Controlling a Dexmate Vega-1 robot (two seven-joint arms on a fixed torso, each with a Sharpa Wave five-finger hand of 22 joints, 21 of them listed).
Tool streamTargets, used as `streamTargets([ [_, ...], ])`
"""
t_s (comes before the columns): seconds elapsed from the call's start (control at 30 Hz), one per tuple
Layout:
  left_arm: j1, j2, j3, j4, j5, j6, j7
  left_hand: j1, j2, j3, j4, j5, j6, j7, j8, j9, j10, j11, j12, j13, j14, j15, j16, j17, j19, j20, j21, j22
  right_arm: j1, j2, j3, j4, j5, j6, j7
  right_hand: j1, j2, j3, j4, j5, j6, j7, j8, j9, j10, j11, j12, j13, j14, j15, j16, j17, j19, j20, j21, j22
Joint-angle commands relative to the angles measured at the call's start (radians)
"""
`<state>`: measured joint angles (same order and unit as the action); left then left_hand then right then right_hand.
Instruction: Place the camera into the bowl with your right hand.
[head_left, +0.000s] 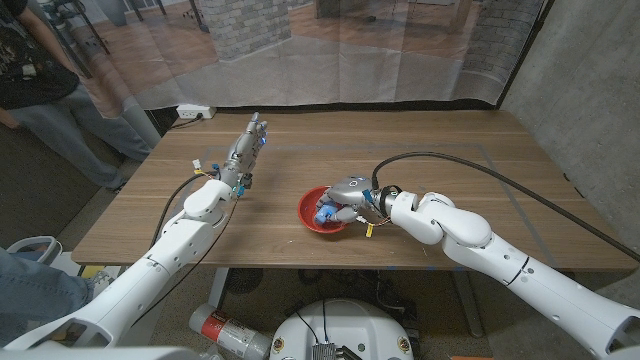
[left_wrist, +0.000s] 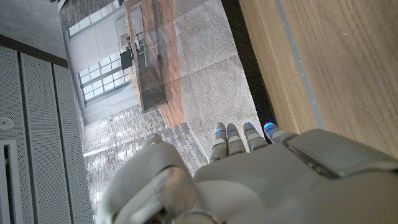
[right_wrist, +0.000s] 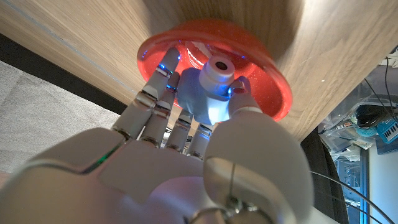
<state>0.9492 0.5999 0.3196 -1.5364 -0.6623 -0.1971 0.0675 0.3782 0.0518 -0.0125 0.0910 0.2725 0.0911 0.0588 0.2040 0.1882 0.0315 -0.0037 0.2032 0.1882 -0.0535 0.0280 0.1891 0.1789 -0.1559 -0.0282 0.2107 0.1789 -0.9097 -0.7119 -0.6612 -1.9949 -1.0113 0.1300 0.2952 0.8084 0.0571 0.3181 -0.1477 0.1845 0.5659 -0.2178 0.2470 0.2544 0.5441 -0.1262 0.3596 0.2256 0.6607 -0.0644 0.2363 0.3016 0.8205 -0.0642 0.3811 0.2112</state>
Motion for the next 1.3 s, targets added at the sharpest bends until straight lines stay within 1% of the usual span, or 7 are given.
streamTargets([
  [0.03,-0.004,-0.003,0.003,0.007,-0.002,-0.006,-0.006,0.004,0.006,-0.009,0.001,-0.005,0.008,0.000,-0.002,0.003,-0.002,0.003,0.000,0.002,-0.001,0.005,-0.001,0.005,0.002,0.007,0.000,0.005,0.001,-0.004,-0.001,-0.015,-0.015,0.006,0.025,-0.003,-0.021,-0.004,-0.003,-0.005,-0.045,0.003,-0.022,-0.005,-0.016,0.001,-0.011,0.002,-0.007,-0.064,-0.006,0.000,-0.003,0.009,-0.001,0.003],
  [0.2,-0.006,-0.005,0.004,0.013,-0.004,-0.006,-0.010,0.004,0.006,-0.010,0.001,-0.005,0.009,0.000,-0.001,0.003,-0.001,0.002,0.000,0.002,-0.001,0.004,0.000,0.005,0.002,0.006,0.000,0.005,0.003,-0.001,-0.002,-0.014,-0.017,0.008,0.029,-0.006,-0.026,-0.007,-0.001,-0.006,-0.066,0.001,-0.033,-0.009,-0.031,0.003,-0.017,0.003,-0.013,-0.059,-0.010,0.000,-0.006,0.017,-0.001,0.003],
  [0.3,-0.009,-0.007,0.006,0.017,-0.004,-0.007,-0.012,0.004,0.007,-0.010,0.001,-0.005,0.009,-0.001,-0.001,0.003,-0.002,0.001,0.000,0.002,0.000,0.004,0.000,0.005,0.002,0.006,0.000,0.005,0.005,0.003,-0.003,-0.011,-0.018,0.008,0.031,-0.012,-0.034,-0.011,0.001,-0.007,-0.078,0.001,-0.038,-0.011,-0.039,0.003,-0.020,0.003,-0.023,-0.041,-0.016,-0.004,-0.009,0.020,-0.002,0.003],
  [0.43,-0.010,-0.007,0.007,0.018,-0.003,-0.005,-0.012,0.004,0.007,-0.010,0.001,-0.005,0.008,-0.002,-0.002,0.003,-0.002,0.002,0.000,0.002,0.000,0.004,0.000,0.005,0.002,0.007,-0.001,0.005,0.007,0.006,-0.005,-0.007,-0.019,0.009,0.031,-0.018,-0.045,-0.016,0.002,-0.008,-0.084,0.002,-0.041,-0.013,-0.056,0.004,-0.029,0.001,-0.036,-0.020,-0.025,-0.009,-0.016,0.026,-0.004,0.003],
  [0.7,-0.011,-0.005,0.008,0.016,-0.001,0.000,-0.011,0.005,0.007,-0.011,0.001,-0.006,0.010,-0.001,-0.001,0.003,-0.002,0.002,0.000,0.002,0.000,0.004,0.000,0.005,0.002,0.007,-0.001,0.005,0.005,0.004,-0.001,-0.016,-0.024,0.006,0.030,-0.025,-0.052,-0.021,0.005,-0.008,-0.085,0.003,-0.041,-0.016,-0.072,0.007,-0.038,-0.003,-0.036,0.003,-0.030,-0.019,-0.028,0.041,-0.009,0.002],
  [0.93,-0.015,-0.005,0.011,0.019,-0.002,0.002,-0.015,0.005,0.008,-0.012,0.001,-0.006,0.011,-0.001,-0.001,0.003,-0.002,0.003,0.000,0.002,0.000,0.005,0.000,0.005,0.002,0.008,-0.001,0.005,-0.003,-0.006,0.015,-0.041,-0.029,0.000,0.027,-0.031,-0.051,-0.023,0.009,-0.008,-0.083,0.005,-0.040,-0.017,-0.072,0.010,-0.039,-0.004,-0.038,0.004,-0.032,-0.022,-0.031,0.045,-0.010,0.001],
  [1.3,-0.024,-0.008,0.015,0.025,0.000,0.004,-0.019,0.006,0.008,-0.014,0.001,-0.006,0.010,0.000,-0.002,0.003,-0.001,0.002,0.000,0.002,-0.001,0.004,-0.001,0.005,0.002,0.007,-0.001,0.005,-0.014,-0.018,0.041,-0.069,-0.018,0.000,0.031,-0.040,-0.041,-0.022,0.017,-0.007,-0.068,0.007,-0.034,-0.018,-0.064,0.010,-0.038,-0.007,-0.028,-0.011,-0.030,-0.027,-0.025,0.046,-0.008,0.001],
])
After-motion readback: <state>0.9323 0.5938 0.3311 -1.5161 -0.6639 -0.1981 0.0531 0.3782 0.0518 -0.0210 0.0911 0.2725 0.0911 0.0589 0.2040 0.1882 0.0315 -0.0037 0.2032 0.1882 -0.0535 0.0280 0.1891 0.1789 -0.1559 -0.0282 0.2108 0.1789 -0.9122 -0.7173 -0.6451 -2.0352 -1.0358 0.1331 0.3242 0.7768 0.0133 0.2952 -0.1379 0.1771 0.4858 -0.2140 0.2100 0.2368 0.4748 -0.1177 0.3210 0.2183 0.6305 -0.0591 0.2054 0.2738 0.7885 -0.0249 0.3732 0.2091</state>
